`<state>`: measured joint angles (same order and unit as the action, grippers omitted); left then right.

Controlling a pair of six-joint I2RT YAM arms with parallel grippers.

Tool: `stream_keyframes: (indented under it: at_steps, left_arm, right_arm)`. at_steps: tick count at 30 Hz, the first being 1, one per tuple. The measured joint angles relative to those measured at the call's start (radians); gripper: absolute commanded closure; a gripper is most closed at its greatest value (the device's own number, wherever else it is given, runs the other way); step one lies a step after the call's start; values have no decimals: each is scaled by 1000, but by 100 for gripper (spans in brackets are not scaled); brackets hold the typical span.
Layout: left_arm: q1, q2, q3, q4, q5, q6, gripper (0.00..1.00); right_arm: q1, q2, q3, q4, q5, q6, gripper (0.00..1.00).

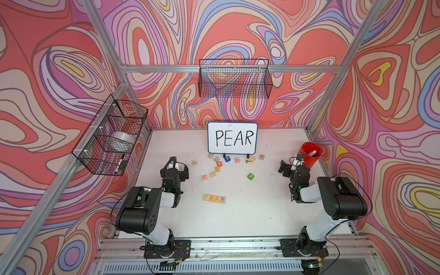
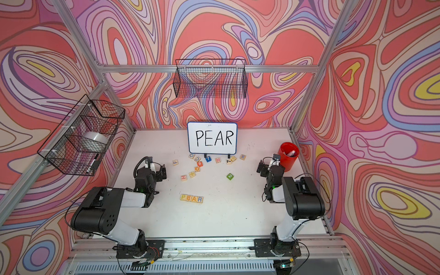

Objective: Spell the uppercase word “pear” with letter blocks
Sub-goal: Reset both arms

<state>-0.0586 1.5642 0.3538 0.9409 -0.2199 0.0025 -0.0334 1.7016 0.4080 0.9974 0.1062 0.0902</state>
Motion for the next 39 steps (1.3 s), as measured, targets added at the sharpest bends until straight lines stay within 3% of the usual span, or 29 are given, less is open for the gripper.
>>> stream_keyframes:
  at_steps: [16,39]
  left_arm:
    - [48,-6,7,-47,127,-32,0]
    - [39,-7,10,-63,142,-29,0]
  right_arm:
    - [0,2,43,-25,-70,-30,2]
    - [0,2,43,-25,-70,-34,2]
